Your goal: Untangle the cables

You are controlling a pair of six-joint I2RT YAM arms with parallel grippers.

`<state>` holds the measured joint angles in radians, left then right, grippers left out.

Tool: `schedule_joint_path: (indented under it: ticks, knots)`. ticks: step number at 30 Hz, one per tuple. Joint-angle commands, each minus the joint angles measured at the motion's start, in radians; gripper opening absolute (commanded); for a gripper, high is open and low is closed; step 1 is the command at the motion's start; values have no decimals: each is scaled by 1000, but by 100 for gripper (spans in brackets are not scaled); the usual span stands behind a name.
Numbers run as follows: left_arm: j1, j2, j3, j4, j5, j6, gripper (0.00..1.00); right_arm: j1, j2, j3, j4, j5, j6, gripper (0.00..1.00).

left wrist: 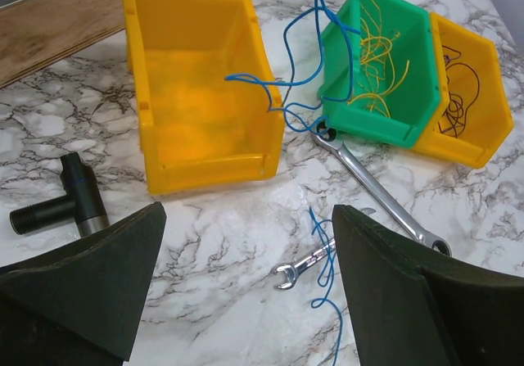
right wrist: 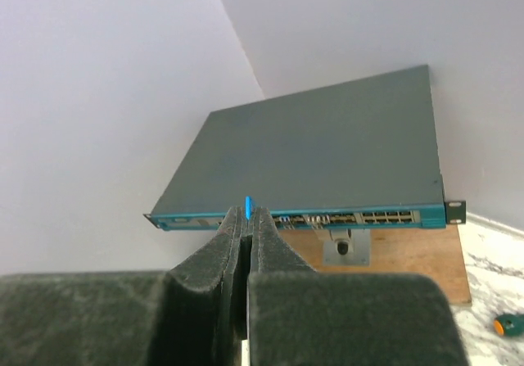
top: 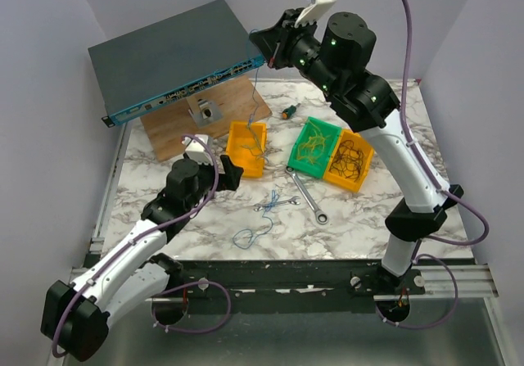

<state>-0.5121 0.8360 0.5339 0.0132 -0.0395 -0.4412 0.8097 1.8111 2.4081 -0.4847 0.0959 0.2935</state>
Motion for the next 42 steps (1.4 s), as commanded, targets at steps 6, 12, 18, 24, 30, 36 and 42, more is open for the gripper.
schedule_joint_path:
  ticks: [6,12,18,24,30,36,42]
  knots:
    - [10,78,35,67,3,18,86,-5,12,-73,198,-49,-26,1]
    - [40,128,62,64,-4,6,86,-17,55,-90,269,-56,-29,1]
    - [71,160,66,86,22,-10,86,-23,70,-148,363,-53,-23,1]
    - [89,192,63,99,39,-4,86,-32,28,-349,433,-30,-14,1]
    - [105,234,60,108,85,-21,76,-51,-105,-682,541,10,8,1]
    - [126,222,52,86,95,-64,69,-70,-156,-890,560,11,51,1]
    - [159,176,43,16,57,-99,69,-76,-62,-904,521,-51,57,1]
